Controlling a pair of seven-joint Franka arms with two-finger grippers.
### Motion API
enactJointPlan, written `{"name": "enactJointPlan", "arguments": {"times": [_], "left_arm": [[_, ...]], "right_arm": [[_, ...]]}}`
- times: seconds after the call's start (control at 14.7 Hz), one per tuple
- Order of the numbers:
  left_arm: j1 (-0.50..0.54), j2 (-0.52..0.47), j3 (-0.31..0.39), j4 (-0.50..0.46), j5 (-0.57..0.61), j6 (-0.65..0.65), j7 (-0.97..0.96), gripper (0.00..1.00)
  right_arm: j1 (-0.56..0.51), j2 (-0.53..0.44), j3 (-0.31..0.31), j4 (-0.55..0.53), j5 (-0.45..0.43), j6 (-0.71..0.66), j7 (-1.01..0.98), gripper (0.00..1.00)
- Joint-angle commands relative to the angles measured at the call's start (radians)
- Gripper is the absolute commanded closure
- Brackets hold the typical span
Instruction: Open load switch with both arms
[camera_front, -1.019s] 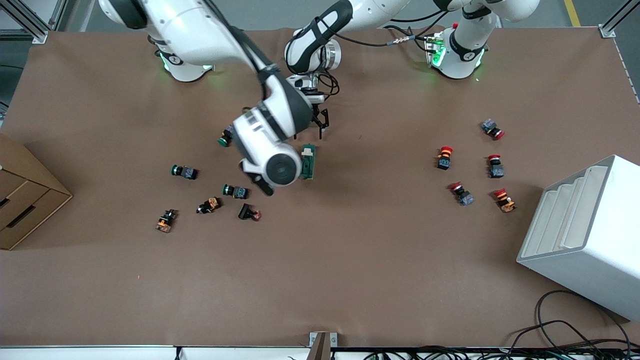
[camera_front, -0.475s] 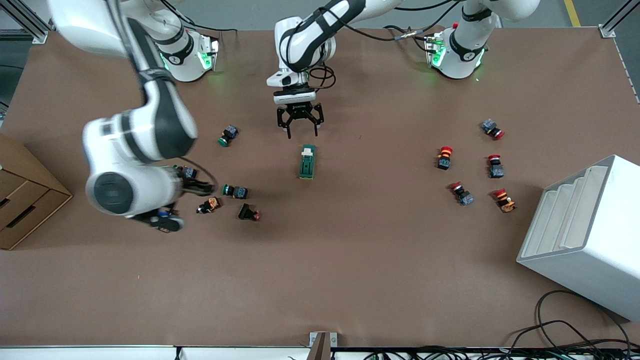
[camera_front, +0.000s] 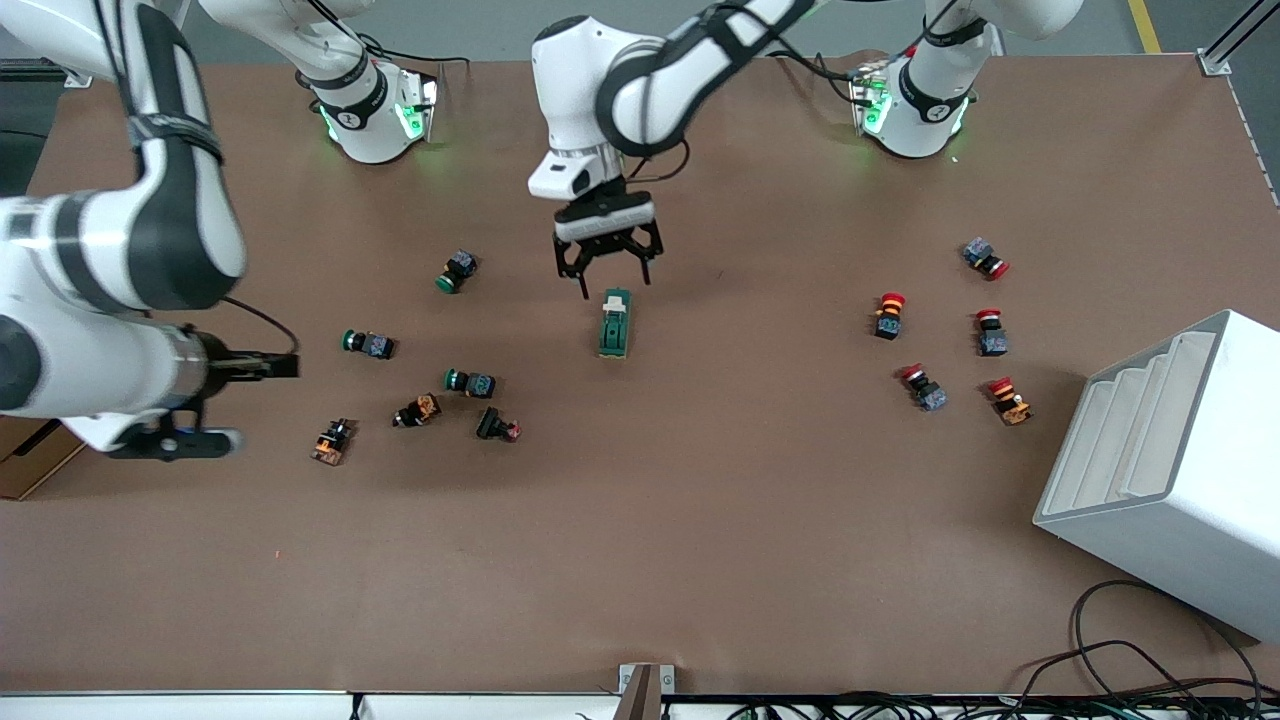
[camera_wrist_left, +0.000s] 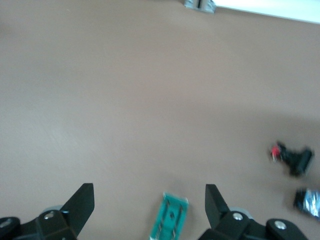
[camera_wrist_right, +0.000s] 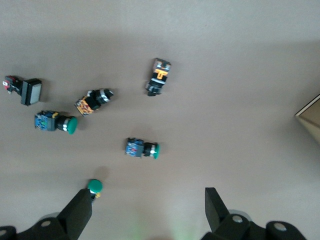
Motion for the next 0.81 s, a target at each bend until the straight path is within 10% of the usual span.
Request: {"name": "enactJointPlan", "arguments": {"times": [0.0, 0.75], "left_arm": [[0.074, -0.005, -0.004, 0.137, -0.135, -0.106, 0.191, 0.01], [0.469, -0.201, -0.001, 0.197, -0.449, -0.248, 0.919, 0.01]], "right_arm": [[-0.069, -0.050, 0.022, -0.020, -0.040, 0.009, -0.149, 0.00], [-0.143, -0.090, 0.030, 0.109, -0.040, -0.134, -0.192, 0.00]]}}
